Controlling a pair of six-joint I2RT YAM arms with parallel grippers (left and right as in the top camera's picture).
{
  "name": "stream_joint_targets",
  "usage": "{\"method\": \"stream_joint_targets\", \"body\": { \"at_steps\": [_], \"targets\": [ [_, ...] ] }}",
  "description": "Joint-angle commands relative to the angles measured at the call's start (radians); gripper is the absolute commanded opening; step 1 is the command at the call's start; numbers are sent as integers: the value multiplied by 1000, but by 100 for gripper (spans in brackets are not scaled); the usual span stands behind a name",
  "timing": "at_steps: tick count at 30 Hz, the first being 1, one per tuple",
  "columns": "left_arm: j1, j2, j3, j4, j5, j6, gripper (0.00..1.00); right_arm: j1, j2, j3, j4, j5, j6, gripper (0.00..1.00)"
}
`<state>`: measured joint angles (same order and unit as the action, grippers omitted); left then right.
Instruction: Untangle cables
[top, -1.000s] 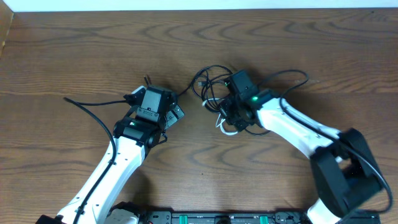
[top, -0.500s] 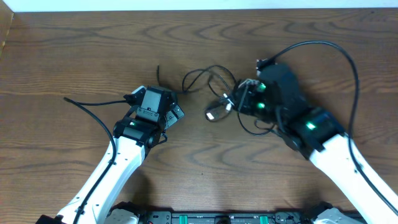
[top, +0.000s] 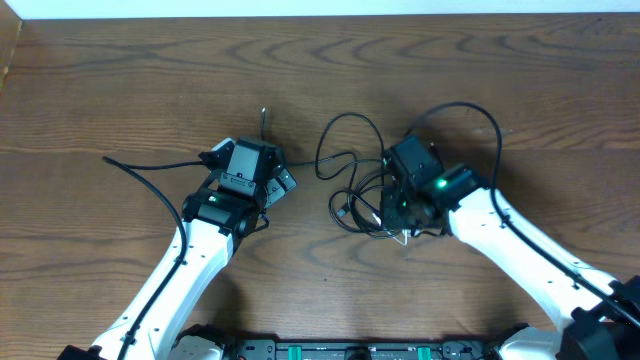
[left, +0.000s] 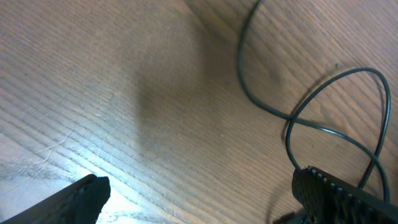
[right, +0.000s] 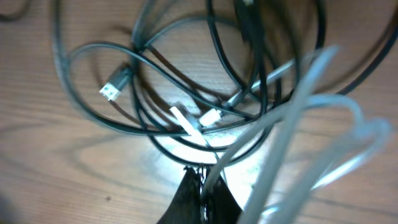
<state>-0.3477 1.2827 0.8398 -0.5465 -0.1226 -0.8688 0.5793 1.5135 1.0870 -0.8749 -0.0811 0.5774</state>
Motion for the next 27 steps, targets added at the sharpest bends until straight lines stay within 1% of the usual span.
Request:
{"method": "stream_joint_targets", "body": {
  "at_steps": [1, 3, 5, 6, 8, 10, 14, 17, 21, 25, 27],
  "targets": [
    [3, -3, -3, -3, -21, -13, 99, -18, -63, 180, -47, 0, -171, 1],
    [3, -3, -3, -3, -21, -13, 99, -15, -97, 277, -65, 0, -224, 1],
    [3, -3, -3, -3, -21, -13, 99, -7, -138, 331, -37, 3, -255, 1],
    [3, -3, -3, -3, -21, -13, 99, 4, -171, 335, 9, 21, -256, 1],
    [3, -3, -3, -3, -21, -13, 99, 20, -178, 314, 19, 70, -251, 1],
    [3, -3, -3, -3, -21, -13, 99, 33, -154, 262, 8, 112, -204, 1],
    [3, -3, -3, -3, -21, -13, 99, 48, -63, 180, -25, 101, -169, 1],
    [3, -3, -3, -3, -21, -13, 99, 43, -5, 201, -79, 105, -178, 1],
    [3, -3, -3, -3, -21, -13, 99, 40, 18, 245, -160, 92, -203, 1],
    [3, -3, -3, -3, -21, -13, 99, 40, 18, 246, -167, 106, -266, 1],
    [3, -3, -3, -3, -21, -13, 99, 40, 16, 292, -145, 140, -280, 1]
  ]
}}
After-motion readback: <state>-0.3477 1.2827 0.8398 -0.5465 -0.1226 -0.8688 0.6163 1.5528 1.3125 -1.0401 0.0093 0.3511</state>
